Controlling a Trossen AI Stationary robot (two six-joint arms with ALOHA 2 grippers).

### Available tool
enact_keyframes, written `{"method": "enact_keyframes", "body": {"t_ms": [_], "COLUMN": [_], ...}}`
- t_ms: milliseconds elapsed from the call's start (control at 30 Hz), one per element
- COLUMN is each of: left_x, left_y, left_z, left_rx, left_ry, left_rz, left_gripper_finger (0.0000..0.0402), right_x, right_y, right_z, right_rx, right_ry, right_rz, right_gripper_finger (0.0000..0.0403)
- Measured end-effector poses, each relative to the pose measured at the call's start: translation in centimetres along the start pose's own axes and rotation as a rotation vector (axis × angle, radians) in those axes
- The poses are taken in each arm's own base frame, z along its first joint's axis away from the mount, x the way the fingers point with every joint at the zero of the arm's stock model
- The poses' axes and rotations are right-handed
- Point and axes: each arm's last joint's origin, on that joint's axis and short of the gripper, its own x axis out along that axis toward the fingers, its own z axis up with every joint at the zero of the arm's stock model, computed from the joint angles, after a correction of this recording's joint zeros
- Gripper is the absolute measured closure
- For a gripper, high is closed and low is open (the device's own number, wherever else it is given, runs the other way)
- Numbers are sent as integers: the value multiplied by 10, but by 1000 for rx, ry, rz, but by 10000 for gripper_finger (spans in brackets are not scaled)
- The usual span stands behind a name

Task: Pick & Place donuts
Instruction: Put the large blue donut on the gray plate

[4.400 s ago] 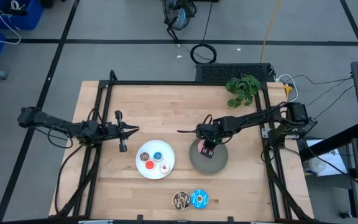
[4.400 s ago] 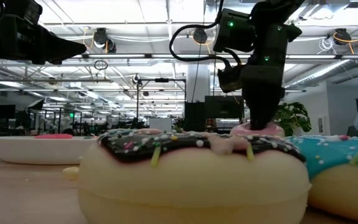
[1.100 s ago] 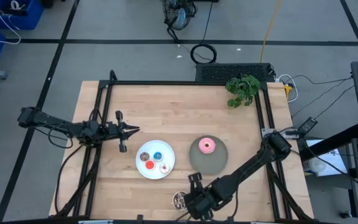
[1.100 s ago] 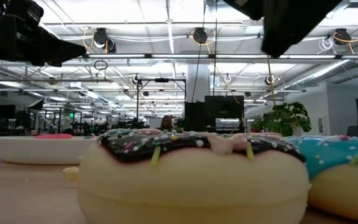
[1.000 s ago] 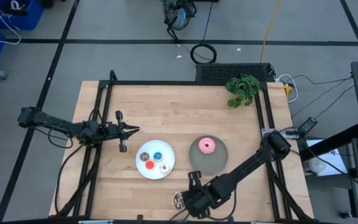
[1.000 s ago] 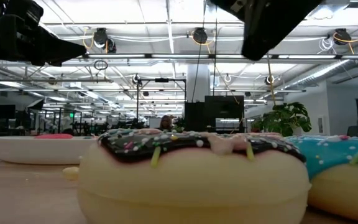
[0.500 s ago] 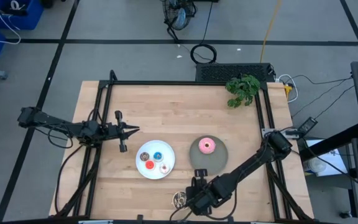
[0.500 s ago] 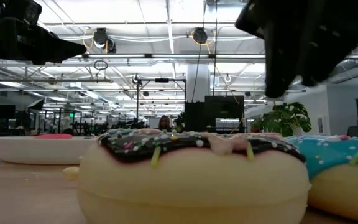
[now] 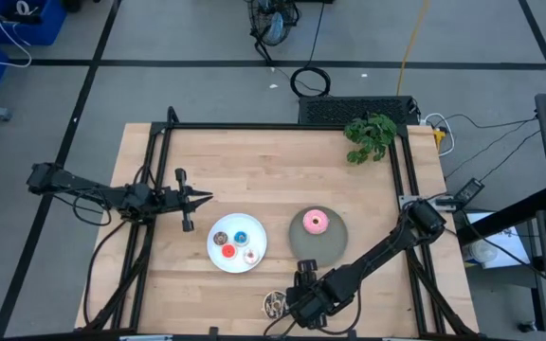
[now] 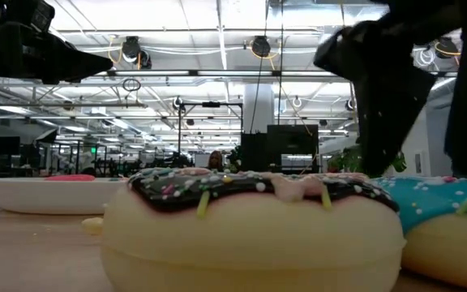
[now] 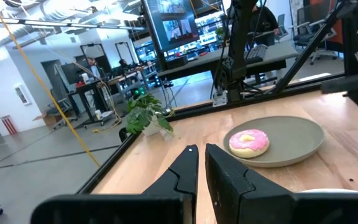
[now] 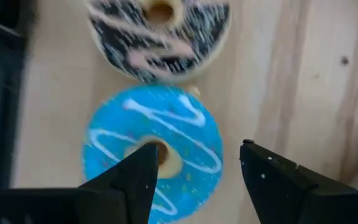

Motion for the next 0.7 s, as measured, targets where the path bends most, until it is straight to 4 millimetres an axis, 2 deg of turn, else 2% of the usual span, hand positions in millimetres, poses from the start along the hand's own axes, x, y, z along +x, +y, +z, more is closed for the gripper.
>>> {"method": "enact_keyframes", "body": {"t_ms": [300, 700], "left_x": [0, 0], "left_y": [0, 0], "left_z": [0, 0], "left_rx": [4, 4], "left_ry": [0, 1], "left_rz": [0, 0], "left_gripper_finger": [364, 364], "right_x": [19, 31], "right_y": [-4, -6], "right_z": [-17, -22], "right_rx": [23, 80], "right_ry": [52, 5], "right_rz": [21, 47], "right_gripper_finger": [191, 199]}}
